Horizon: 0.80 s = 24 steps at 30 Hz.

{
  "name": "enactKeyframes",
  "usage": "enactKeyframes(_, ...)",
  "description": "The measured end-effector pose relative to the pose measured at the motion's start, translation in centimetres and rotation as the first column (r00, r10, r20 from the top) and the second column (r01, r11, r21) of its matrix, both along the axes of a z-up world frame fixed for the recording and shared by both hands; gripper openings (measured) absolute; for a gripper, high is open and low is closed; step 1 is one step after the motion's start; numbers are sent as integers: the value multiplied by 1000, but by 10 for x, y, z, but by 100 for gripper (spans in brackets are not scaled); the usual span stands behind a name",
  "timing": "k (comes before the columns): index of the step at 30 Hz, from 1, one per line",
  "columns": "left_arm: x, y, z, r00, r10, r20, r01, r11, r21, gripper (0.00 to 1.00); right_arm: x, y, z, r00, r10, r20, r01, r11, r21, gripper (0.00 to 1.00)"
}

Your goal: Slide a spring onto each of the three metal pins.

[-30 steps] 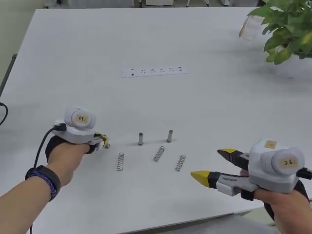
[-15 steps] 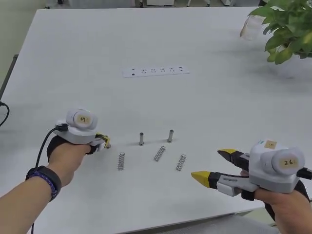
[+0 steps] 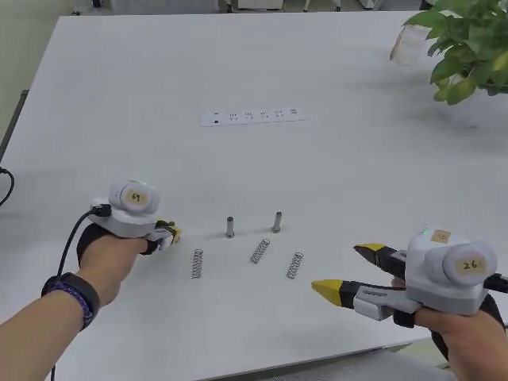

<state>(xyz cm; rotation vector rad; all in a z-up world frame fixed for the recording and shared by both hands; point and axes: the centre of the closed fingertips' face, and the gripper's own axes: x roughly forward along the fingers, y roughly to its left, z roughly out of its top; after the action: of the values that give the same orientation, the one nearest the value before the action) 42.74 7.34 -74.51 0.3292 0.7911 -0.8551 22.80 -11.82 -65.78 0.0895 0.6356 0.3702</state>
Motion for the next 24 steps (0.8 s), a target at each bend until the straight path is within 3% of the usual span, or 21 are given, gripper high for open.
enactKeyframes(13,-9,10,-4,1000,-4,-24,4,1000,-4,16,0,0,-1,1000,3,-1,-3,1000,1,63)
enactKeyframes(17,-12,21,-8,998,26,-55,-27,1000,-11,19,-1,1,-3,1000,8,-6,-8,1000,1,63)
enactKeyframes(24,-21,37,-12,997,38,-62,-38,999,-1,21,-2,3,-5,1000,11,-11,-11,1000,4,63)
